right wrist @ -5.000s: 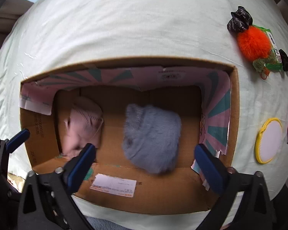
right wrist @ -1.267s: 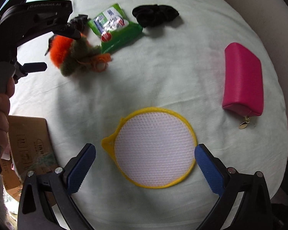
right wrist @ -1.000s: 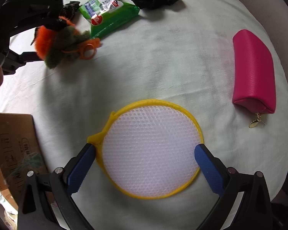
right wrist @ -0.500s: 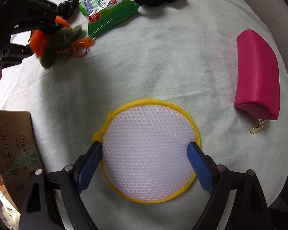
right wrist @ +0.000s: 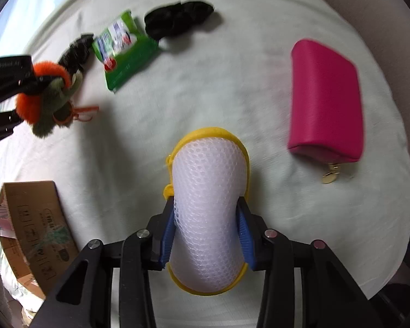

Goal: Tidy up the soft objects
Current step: 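Carry the orange pompom and yellow mesh bag over the box with both tools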

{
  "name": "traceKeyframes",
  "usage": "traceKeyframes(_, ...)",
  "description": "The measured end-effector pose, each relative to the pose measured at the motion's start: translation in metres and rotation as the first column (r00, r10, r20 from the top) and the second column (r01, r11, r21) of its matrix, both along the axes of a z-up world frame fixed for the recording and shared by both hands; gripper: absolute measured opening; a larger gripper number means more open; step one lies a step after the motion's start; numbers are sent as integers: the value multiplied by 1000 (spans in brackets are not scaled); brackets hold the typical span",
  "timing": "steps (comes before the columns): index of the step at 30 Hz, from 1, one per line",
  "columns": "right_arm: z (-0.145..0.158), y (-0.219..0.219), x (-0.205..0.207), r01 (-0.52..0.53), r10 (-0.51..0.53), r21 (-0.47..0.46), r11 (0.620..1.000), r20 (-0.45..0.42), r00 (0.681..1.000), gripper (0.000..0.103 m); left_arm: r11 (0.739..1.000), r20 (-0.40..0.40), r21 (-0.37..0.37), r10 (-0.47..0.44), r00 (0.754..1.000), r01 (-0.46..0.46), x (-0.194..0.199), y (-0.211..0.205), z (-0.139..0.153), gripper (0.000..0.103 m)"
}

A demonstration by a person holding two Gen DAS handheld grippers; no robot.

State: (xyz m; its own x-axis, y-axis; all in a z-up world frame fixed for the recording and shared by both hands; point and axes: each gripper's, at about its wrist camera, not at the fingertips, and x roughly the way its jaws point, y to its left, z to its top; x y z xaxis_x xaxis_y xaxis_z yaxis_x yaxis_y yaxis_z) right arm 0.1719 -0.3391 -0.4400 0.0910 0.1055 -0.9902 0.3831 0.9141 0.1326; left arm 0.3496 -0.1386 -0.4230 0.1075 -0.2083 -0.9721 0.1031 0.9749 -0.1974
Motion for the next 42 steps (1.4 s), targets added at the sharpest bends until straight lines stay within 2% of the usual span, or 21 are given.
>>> traceKeyframes(7,45,-13,-8,-1,2,-5,1000,87,996,38,1000,59,-6,-5,998,5,-19,2,47,33)
traceKeyframes(16,110,1,-32,-43,53,-50,998,212,976,38,1000,154,-15,1,988,1,-74,25,124,33)
traceKeyframes(19,141,11,-42,-88,110,-96,991,260,959,38,1000,190,-23,16,982,-12,-94,35,148,33)
traceKeyframes(27,206,33,-59,-180,217,-132,975,363,906,38,998,269,-44,54,962,-43,-152,72,213,33)
traceKeyframes(34,252,81,-69,-232,278,-158,960,428,860,38,996,331,-75,76,941,-54,-196,124,259,33)
traceKeyframes(42,287,165,-70,-256,314,-184,949,478,820,38,992,366,-98,106,924,-75,-219,211,283,33)
